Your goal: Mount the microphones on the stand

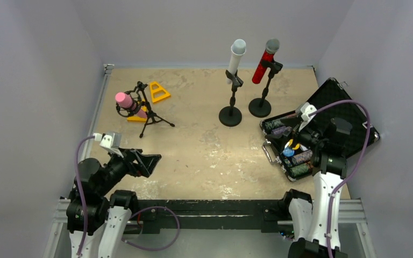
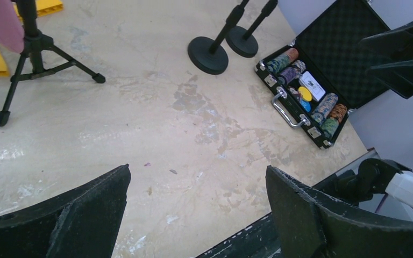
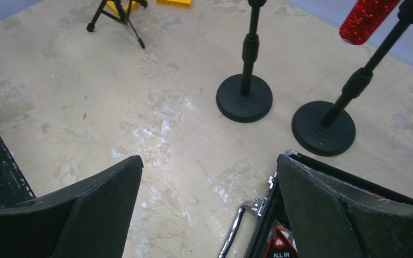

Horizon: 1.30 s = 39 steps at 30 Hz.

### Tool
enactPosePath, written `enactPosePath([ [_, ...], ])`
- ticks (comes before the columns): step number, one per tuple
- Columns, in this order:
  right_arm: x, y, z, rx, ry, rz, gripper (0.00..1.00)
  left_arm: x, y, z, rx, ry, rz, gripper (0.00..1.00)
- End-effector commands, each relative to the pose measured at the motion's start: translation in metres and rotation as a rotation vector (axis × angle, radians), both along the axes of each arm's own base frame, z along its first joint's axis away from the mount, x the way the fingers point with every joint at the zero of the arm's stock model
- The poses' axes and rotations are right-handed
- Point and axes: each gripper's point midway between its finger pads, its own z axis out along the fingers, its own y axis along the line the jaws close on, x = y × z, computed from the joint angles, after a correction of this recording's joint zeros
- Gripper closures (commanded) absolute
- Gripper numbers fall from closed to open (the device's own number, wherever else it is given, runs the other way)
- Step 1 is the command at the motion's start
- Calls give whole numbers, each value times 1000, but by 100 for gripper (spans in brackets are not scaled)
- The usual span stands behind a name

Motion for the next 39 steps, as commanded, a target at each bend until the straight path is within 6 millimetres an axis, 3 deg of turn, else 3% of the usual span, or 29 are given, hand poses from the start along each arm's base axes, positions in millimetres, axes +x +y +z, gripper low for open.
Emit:
enactPosePath([
  [1, 12, -20, 24, -29, -37, -159, 1, 1, 16, -2, 35, -2, 92, 1],
  [7, 15, -47, 52, -42, -29, -384, 1, 1, 25, -3, 55, 4, 148, 1],
  [15, -4, -36, 72, -36, -56, -355, 1, -3, 29, 5, 58, -14, 165, 1],
  [24, -11, -27, 73, -30, -63, -309, 1, -13, 32, 13, 59, -32, 180, 1],
  [33, -4, -48, 84, 48, -44, -494, 1, -18, 37, 18, 66, -46, 207, 1],
  [39, -7, -45, 87, 56, -52, -485, 1, -24, 43, 23, 66, -63, 241, 1],
])
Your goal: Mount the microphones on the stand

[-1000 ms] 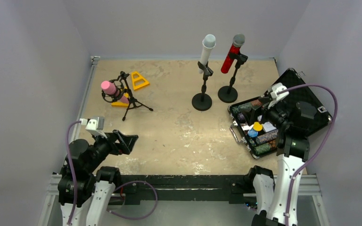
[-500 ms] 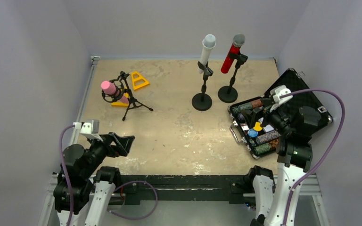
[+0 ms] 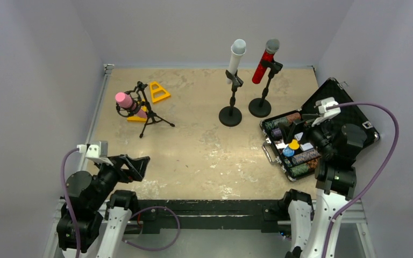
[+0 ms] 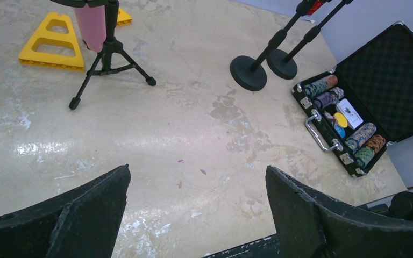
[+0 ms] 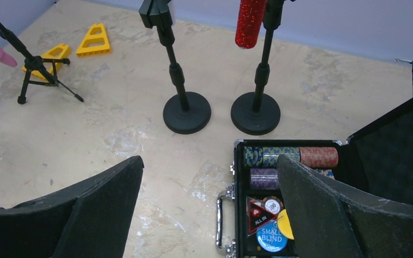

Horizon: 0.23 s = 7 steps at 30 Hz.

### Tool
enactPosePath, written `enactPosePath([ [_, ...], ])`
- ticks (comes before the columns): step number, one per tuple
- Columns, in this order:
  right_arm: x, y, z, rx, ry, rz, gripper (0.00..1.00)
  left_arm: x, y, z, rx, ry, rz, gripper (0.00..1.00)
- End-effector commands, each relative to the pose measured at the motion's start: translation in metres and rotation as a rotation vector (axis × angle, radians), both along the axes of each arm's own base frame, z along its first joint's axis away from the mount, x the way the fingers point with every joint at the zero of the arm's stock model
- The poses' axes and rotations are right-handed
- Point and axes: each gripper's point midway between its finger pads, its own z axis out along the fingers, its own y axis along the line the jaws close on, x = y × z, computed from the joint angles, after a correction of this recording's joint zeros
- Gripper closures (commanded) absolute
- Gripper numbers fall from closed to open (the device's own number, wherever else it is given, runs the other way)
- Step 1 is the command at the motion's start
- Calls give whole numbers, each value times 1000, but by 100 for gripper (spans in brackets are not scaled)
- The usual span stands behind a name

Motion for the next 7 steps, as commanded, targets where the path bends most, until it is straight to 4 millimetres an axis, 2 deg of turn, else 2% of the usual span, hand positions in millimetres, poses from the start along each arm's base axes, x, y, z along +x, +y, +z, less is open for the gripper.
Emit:
enactPosePath([
  [1, -2, -1, 22, 6, -60, -20, 1, -6, 7, 15, 13, -52, 31, 1],
  [7, -3, 9, 21, 28, -67, 38, 1, -2, 8, 14, 12, -55, 44, 1],
])
